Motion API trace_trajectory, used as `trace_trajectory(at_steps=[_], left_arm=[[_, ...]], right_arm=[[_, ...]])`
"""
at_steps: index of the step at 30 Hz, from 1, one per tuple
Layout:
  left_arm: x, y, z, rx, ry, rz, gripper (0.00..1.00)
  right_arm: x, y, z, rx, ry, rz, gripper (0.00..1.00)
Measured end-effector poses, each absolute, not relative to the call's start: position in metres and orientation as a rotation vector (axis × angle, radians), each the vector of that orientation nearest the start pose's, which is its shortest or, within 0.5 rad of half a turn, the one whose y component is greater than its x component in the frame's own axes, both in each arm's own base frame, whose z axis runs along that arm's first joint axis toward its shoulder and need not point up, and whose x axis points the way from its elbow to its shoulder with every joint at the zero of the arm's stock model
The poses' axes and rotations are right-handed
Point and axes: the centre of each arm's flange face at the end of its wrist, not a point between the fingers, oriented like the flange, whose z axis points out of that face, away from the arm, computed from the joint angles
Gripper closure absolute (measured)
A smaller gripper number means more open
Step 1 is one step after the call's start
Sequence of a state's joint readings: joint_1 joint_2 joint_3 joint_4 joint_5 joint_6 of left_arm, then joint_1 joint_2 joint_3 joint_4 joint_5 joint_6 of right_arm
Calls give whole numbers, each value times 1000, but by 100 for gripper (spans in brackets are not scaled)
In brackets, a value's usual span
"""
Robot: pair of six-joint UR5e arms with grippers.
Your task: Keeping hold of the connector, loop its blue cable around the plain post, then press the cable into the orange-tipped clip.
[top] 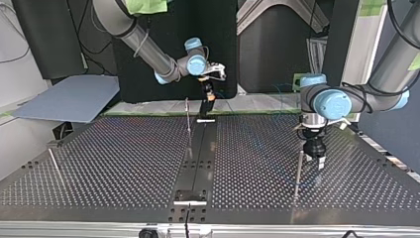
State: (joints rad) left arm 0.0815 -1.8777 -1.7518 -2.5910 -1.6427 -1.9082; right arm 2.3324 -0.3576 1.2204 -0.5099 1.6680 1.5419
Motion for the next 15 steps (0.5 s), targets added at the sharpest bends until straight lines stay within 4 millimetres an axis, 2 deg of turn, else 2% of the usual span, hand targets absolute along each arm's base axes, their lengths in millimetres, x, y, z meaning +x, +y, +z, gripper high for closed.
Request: trace_trajectory(at_steps=[13,15], left_arm=[[588,-78,290,-370,1466,-148,1],[588,-78,291,-370,1465,-148,1]], right_arm=[[537,-421,-196,2004,-1015,1212,100],[530,-420,-204,2000,-1031,1199,100]])
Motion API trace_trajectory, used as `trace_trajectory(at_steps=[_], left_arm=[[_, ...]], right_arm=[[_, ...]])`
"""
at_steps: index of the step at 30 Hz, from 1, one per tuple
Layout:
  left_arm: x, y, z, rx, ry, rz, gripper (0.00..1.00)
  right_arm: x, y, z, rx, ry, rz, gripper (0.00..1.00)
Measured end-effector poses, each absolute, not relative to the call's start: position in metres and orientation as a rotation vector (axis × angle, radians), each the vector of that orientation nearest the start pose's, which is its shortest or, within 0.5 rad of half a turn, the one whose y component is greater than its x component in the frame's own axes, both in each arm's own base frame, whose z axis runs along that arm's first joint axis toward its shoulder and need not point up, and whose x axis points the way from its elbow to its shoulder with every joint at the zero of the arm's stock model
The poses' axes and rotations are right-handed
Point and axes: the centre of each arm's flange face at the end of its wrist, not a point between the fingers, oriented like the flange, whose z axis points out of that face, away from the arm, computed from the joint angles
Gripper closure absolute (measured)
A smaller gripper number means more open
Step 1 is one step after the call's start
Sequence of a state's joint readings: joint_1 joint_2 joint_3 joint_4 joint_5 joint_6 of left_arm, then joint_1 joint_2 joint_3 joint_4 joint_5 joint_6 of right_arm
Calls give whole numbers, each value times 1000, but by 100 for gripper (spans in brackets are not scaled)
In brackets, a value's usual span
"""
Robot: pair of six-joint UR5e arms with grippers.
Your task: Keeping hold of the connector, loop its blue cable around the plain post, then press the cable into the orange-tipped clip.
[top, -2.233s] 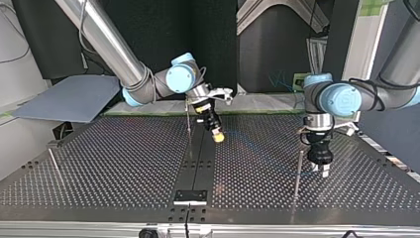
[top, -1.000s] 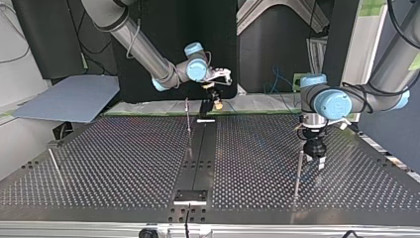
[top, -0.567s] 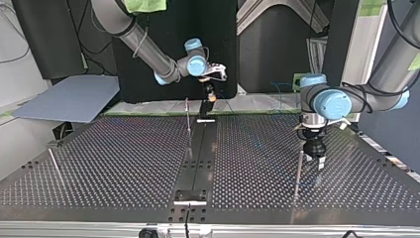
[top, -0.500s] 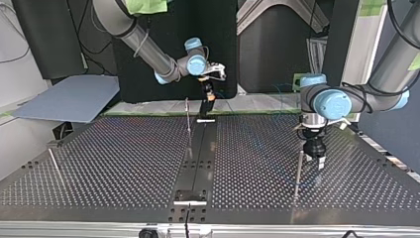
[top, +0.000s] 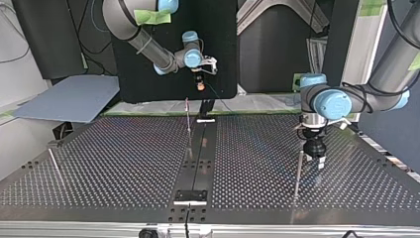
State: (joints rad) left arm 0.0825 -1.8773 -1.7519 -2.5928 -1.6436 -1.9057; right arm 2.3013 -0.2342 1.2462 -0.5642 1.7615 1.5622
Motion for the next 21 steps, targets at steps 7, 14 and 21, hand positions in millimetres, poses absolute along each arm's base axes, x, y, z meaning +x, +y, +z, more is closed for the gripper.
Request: trace_trajectory(at_steps=[7,14,21], left_arm=[[588,-78,290,-371,1466,-148,1],[588,-78,290,-371,1469,-148,1],[588,-77,289,-372,1471,-145,1]], right_arm=[[504,-415,-221,1979,-1065,1180,100],[493,-413,-226,1965,-1069,1178,100],[481,-404,-232,1957,-1069,1178,100]])
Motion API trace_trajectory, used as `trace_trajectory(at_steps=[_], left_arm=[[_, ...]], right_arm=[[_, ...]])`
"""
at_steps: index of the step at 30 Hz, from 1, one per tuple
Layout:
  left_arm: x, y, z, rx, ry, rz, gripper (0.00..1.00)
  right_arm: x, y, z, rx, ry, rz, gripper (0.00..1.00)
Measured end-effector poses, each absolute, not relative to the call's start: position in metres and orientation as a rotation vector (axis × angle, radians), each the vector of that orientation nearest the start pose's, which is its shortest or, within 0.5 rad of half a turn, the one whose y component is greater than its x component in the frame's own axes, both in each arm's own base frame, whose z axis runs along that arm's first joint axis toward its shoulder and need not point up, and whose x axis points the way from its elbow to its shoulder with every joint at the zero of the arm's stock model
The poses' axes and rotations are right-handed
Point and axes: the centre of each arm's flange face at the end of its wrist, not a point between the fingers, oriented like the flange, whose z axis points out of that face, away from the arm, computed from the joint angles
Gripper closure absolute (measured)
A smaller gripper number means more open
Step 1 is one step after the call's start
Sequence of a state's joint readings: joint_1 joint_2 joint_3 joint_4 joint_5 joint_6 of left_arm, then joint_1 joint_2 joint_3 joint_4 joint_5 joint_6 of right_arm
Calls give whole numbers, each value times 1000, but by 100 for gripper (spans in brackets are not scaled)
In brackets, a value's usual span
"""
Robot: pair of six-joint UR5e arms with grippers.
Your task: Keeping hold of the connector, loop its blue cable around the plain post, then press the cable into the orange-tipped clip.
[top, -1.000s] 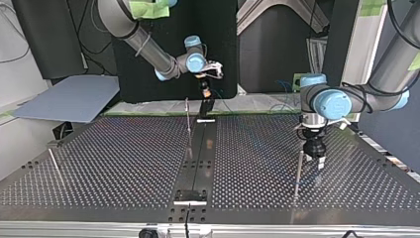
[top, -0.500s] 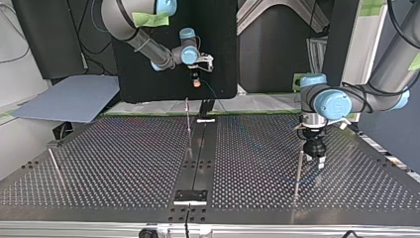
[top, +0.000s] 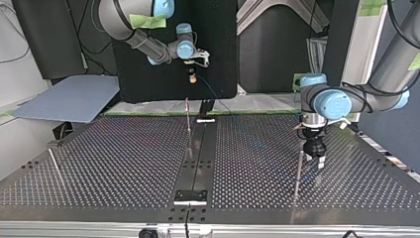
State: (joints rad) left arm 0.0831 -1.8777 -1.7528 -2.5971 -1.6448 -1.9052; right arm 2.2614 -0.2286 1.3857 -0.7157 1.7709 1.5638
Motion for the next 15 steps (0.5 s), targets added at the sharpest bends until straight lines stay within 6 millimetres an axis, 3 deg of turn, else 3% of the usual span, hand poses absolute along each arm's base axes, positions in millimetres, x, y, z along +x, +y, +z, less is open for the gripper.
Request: trace_trajectory(at_steps=[6,15], left_arm=[[588,-77,290,-373,1470,-145,1],[588,-77,289,-378,1469,-147,1]], right_arm=[[471,-406,-218,1914,-1073,1208,100],[462,-414,-180,1824,-1063,1264,100]])
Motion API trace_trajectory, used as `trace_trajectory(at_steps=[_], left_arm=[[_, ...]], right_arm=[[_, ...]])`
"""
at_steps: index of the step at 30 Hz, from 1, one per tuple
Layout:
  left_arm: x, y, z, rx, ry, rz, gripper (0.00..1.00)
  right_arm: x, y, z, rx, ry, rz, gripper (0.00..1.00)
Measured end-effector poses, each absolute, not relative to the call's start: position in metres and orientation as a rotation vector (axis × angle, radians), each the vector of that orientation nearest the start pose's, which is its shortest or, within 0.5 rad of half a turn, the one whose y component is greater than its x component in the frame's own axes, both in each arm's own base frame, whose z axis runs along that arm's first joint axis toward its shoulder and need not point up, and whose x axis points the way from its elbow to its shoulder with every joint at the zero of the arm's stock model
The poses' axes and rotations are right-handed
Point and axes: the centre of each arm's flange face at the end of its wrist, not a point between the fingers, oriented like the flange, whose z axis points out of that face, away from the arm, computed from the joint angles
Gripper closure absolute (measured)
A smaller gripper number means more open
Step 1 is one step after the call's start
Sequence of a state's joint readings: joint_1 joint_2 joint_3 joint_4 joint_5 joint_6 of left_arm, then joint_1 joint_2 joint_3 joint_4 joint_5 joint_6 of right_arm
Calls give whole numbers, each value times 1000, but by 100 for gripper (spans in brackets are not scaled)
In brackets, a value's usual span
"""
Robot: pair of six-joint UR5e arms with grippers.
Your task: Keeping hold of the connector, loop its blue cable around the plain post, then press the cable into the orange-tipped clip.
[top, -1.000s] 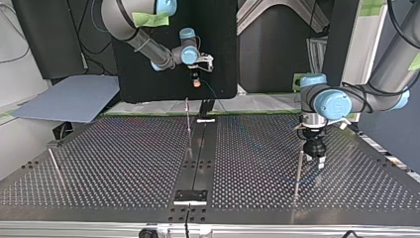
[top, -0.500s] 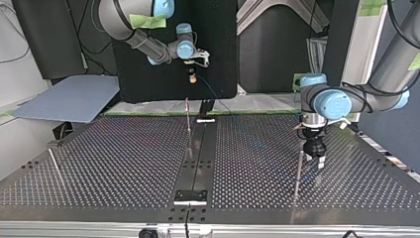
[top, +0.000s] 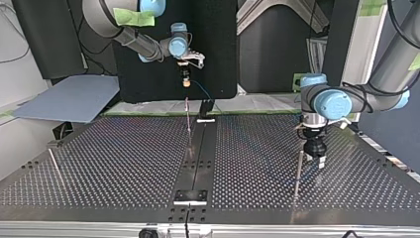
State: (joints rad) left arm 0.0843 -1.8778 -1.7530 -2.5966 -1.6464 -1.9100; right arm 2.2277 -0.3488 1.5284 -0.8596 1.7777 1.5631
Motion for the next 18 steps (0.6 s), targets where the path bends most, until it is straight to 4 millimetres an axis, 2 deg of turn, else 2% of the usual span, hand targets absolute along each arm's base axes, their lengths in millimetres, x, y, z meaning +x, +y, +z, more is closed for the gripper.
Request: trace_trajectory(at_steps=[18], left_arm=[[588,-75,289,-381,1470,-143,1]], right_arm=[[448,-412,-102,1633,-1038,1369,100]])
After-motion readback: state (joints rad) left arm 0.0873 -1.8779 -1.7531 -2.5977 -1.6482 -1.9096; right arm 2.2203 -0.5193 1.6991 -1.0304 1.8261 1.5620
